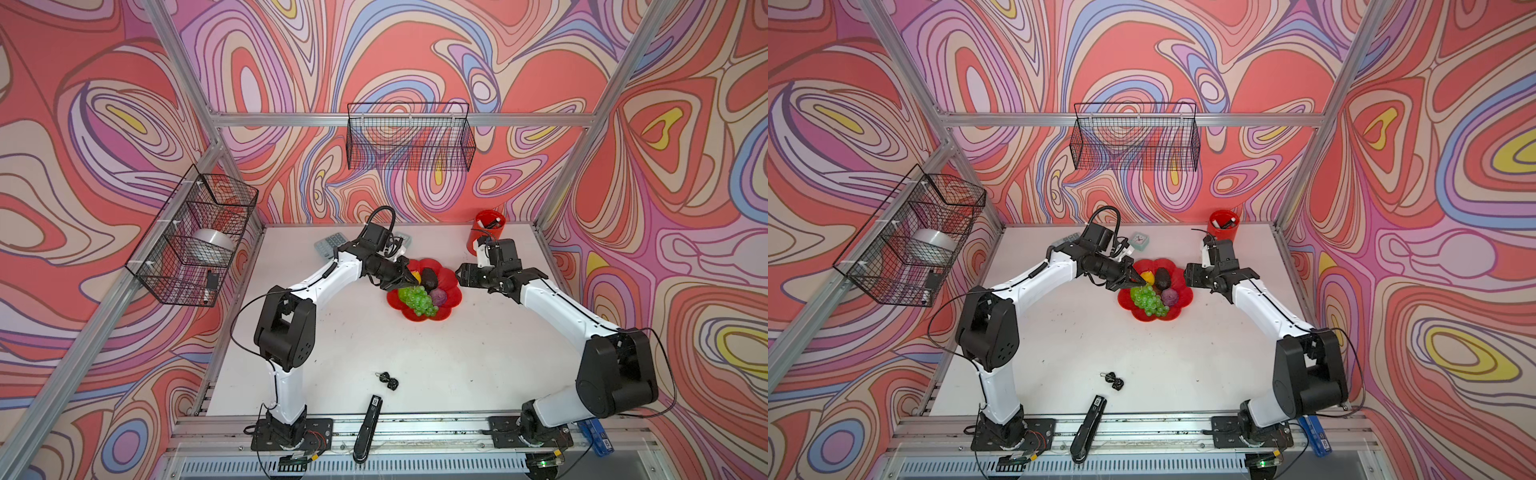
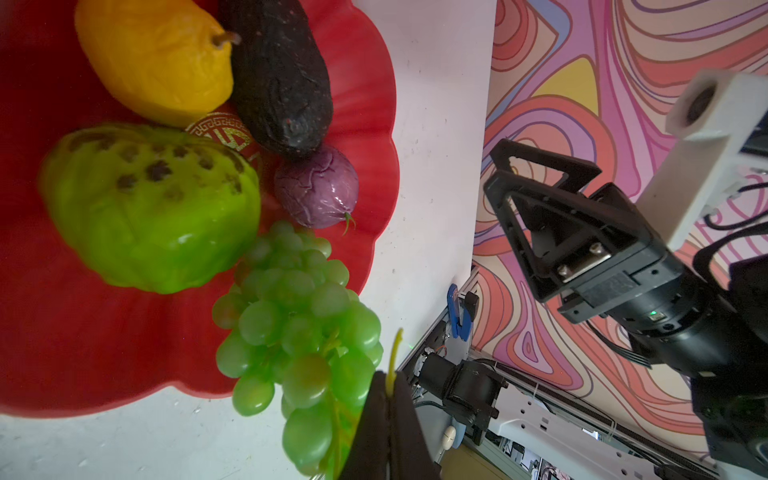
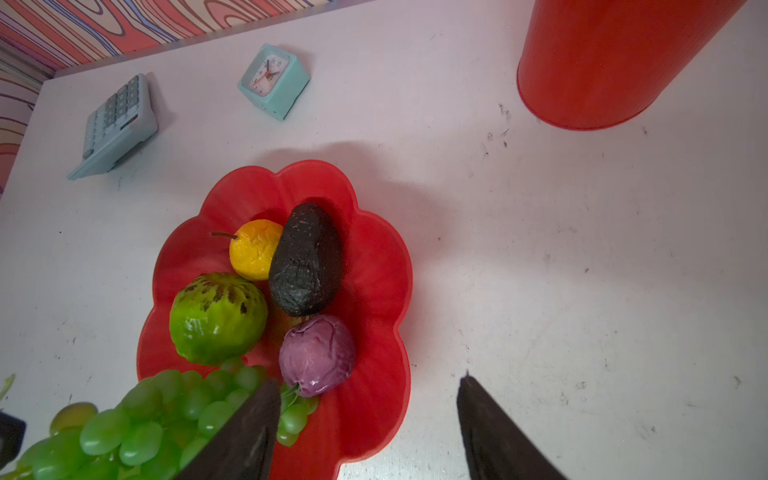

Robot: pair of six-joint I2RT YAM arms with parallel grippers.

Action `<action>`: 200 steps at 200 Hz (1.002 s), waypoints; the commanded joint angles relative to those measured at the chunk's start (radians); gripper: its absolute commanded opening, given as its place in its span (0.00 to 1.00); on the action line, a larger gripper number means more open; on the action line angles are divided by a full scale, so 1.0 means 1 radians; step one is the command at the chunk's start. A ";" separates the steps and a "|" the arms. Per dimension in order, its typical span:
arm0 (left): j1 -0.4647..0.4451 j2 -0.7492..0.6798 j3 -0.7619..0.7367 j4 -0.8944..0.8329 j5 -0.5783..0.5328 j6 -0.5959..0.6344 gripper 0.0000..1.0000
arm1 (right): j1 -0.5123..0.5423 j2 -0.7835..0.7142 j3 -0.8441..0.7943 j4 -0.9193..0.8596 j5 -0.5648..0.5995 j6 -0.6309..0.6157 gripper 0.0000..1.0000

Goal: Place and organize the fake fruits in the fruit bowl

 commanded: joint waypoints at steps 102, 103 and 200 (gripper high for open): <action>0.064 0.021 -0.011 -0.059 -0.038 0.158 0.00 | -0.003 0.030 0.054 -0.012 -0.019 0.003 0.70; 0.065 0.022 -0.010 -0.059 -0.039 0.159 0.00 | -0.004 0.031 0.055 -0.012 -0.020 0.002 0.70; 0.072 0.154 0.077 -0.051 -0.098 0.201 0.04 | -0.004 0.020 0.049 -0.024 -0.026 0.001 0.70</action>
